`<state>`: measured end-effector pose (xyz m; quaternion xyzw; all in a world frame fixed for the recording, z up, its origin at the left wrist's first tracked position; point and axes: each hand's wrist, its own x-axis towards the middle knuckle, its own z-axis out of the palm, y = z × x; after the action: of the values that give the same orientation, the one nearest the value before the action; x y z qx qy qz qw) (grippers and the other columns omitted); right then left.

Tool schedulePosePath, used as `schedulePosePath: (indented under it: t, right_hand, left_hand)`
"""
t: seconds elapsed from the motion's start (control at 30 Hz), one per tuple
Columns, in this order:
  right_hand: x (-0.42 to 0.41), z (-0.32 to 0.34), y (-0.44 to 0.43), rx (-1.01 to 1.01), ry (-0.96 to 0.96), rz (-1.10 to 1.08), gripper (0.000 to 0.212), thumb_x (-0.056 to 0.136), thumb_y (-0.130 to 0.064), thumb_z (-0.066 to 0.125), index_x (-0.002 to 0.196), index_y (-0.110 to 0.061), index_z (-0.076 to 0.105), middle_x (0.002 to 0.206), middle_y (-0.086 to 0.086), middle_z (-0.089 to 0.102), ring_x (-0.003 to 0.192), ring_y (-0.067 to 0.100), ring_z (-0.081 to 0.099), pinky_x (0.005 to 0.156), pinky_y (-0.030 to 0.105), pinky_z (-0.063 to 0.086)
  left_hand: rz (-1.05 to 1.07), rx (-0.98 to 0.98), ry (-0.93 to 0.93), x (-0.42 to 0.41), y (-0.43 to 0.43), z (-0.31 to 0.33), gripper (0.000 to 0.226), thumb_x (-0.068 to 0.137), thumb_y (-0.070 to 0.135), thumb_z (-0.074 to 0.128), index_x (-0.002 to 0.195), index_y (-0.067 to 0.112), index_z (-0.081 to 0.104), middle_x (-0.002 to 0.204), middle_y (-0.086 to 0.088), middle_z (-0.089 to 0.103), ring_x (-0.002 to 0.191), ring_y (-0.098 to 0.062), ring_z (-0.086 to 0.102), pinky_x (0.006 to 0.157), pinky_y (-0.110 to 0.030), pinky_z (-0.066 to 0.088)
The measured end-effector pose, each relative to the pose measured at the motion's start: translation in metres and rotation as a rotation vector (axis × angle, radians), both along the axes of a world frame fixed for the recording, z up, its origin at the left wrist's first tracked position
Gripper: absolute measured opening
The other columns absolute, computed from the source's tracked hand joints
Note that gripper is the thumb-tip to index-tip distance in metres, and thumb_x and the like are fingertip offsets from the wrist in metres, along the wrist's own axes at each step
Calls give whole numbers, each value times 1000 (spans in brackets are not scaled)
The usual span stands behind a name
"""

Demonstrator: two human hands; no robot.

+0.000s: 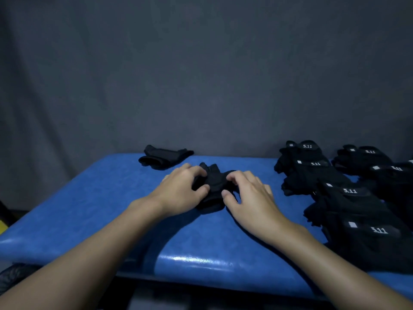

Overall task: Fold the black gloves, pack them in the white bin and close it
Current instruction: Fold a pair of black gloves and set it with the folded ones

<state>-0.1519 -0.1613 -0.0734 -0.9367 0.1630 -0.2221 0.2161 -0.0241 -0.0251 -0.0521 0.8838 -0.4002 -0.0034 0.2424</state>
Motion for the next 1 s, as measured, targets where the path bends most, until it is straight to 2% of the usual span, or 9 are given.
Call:
schedulePosePath:
  t: [0.13,0.2,0.4,0.6,0.73,0.8,0.87,0.93,1.0]
  right_hand:
    - [-2,0,3,-44,33,-11,44,91,-59,48,126,-34,45,116,-12,52,115,11,43,101,34,27]
    - [-4,0,3,-44,23,25,43,88,-60,54,124,-38,48,112,-15,52,112,8,42,98,33,26]
    - [-1,-1,5,84,-35,52,4,90,-38,65,91,-33,65,101,-13,51,102,7,48,99,33,29]
    - [-5,1,10,-12,-110,98,17,94,-35,58,80,-27,53,92,-14,55,98,7,48,95,30,28]
    - [-8,3,15,-29,-89,81,28,95,-46,52,77,-25,51,78,-13,55,87,6,48,94,31,29]
    - [-8,4,16,-34,-123,56,28,94,-49,51,77,-27,51,82,-14,54,90,7,46,91,31,29]
    - [-7,6,16,-37,-196,37,17,93,-43,54,84,-29,56,92,-15,55,98,8,45,89,31,28]
    - [-6,8,15,-42,-178,53,13,93,-39,57,101,-29,62,107,-18,57,112,7,43,93,29,26]
    - [-5,7,15,-61,-43,55,28,93,-41,55,118,-30,60,124,-21,53,126,5,36,100,28,21]
  left_hand:
    - [-27,122,-23,-2,2,-1,49,95,50,53,138,27,50,138,9,48,130,-14,43,111,-43,34]
    - [-30,135,-19,-3,3,0,50,95,50,52,140,28,49,140,10,47,131,-13,43,112,-43,32]
    - [-57,159,41,1,9,5,49,94,50,55,138,32,49,139,12,46,129,-11,43,114,-43,32]
    - [-68,191,69,6,17,5,51,90,61,50,135,35,51,136,15,47,128,-10,45,113,-41,33]
    - [-133,110,110,5,20,10,28,93,47,59,117,35,63,123,13,54,113,-7,54,102,-26,40]
    - [-154,15,85,3,21,12,22,93,40,62,113,32,66,117,10,57,108,-6,56,94,-21,41]
    - [-157,-7,42,5,24,12,28,92,41,64,117,30,66,116,11,56,110,-8,56,97,-24,42]
    - [-170,75,18,7,28,9,39,89,49,64,124,32,61,120,14,54,115,-9,53,105,-32,40]
    - [-168,190,12,8,31,7,50,87,55,62,132,35,54,130,16,48,122,-7,48,111,-39,35]
